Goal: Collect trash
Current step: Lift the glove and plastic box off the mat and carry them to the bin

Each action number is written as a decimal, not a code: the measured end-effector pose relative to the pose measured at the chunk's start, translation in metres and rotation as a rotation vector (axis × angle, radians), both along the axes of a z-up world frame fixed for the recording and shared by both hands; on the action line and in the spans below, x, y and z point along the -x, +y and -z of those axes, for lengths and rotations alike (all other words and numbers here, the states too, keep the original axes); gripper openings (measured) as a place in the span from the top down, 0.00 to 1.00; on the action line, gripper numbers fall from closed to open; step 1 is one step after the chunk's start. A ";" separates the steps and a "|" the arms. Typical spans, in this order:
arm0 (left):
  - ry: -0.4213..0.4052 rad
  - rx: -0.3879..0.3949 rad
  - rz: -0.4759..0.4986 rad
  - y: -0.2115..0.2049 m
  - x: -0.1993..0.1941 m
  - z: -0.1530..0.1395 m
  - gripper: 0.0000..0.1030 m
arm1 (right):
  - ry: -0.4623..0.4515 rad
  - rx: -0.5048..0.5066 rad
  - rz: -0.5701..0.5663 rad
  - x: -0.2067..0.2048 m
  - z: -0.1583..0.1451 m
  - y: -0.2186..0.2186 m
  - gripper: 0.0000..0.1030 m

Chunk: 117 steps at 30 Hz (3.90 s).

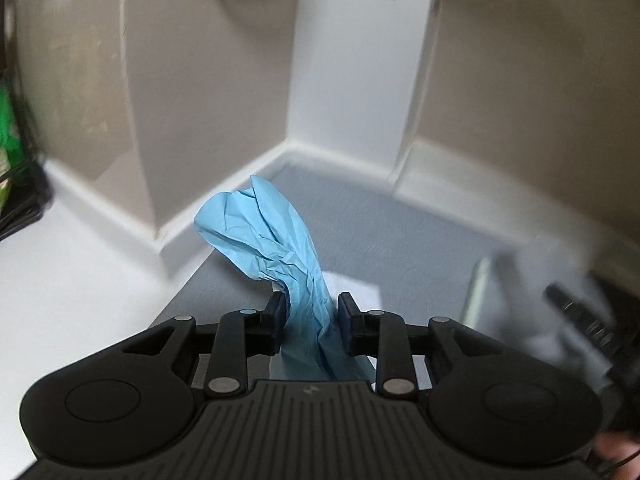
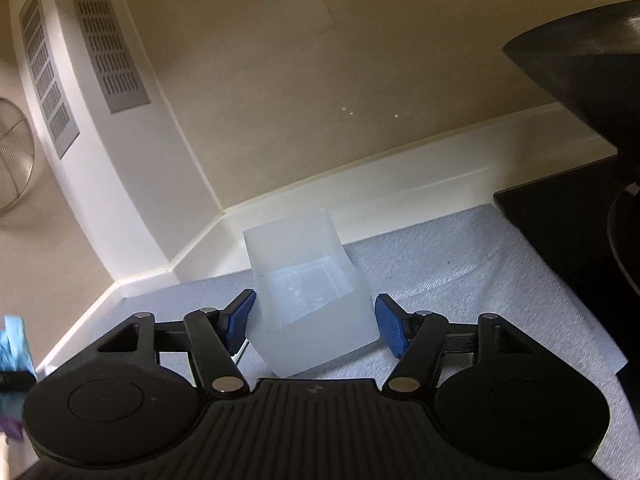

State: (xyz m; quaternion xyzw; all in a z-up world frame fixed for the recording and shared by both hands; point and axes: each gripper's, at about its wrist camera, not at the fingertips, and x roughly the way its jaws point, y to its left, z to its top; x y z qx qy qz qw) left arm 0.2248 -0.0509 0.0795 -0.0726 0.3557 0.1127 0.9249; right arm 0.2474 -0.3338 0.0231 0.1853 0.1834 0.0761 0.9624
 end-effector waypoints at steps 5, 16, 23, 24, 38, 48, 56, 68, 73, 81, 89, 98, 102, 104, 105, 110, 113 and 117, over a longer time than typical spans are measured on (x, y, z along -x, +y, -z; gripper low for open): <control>0.052 0.018 -0.028 0.012 -0.003 0.020 0.70 | -0.001 0.017 -0.019 0.001 0.000 0.005 0.35; 0.048 0.041 -0.063 0.035 -0.013 0.025 0.81 | 0.022 0.028 -0.019 -0.002 0.003 0.006 0.35; -0.021 0.028 -0.080 0.039 -0.004 0.010 0.83 | 0.017 0.023 -0.012 0.000 0.002 0.005 0.35; -0.038 0.027 -0.080 0.041 0.000 0.004 0.83 | 0.017 0.022 -0.011 0.000 0.002 0.005 0.35; -0.210 0.054 -0.039 0.051 0.055 -0.053 0.83 | -0.004 -0.018 -0.031 0.005 -0.001 0.001 0.35; -0.230 0.055 -0.058 0.049 0.128 -0.054 0.83 | -0.058 -0.027 -0.107 0.013 -0.009 0.011 0.35; -0.205 0.043 -0.118 0.051 0.240 -0.035 0.83 | -0.114 0.005 -0.192 0.046 -0.023 0.024 0.36; -0.128 0.010 -0.167 0.044 0.342 0.000 0.83 | -0.287 0.026 -0.429 0.201 -0.076 0.030 0.36; -0.123 0.018 -0.143 0.028 0.374 0.009 0.83 | -0.303 0.065 -0.542 0.272 -0.073 0.025 0.36; -0.086 0.002 -0.070 -0.003 0.410 0.034 0.83 | -0.183 0.171 -0.618 0.352 -0.032 0.013 0.36; -0.016 0.010 -0.032 -0.024 0.429 0.071 0.83 | 0.012 0.242 -0.629 0.388 0.018 0.003 0.36; 0.065 0.015 -0.006 -0.041 0.433 0.103 0.83 | 0.097 0.278 -0.676 0.408 0.045 0.013 0.35; 0.070 0.016 -0.001 -0.043 0.433 0.104 0.83 | 0.104 0.281 -0.692 0.411 0.047 0.017 0.35; 0.072 0.020 -0.002 -0.043 0.431 0.104 0.83 | 0.103 0.286 -0.698 0.412 0.047 0.019 0.35; 0.073 0.023 -0.003 -0.042 0.431 0.104 0.83 | 0.103 0.288 -0.699 0.411 0.047 0.020 0.35; 0.090 0.037 -0.007 -0.041 0.426 0.108 0.83 | 0.117 0.290 -0.702 0.409 0.050 0.021 0.35; 0.106 0.037 -0.011 -0.040 0.422 0.110 0.83 | 0.133 0.292 -0.702 0.406 0.053 0.022 0.35; 0.152 0.020 0.000 -0.042 0.411 0.122 0.83 | 0.147 0.314 -0.709 0.403 0.061 0.027 0.35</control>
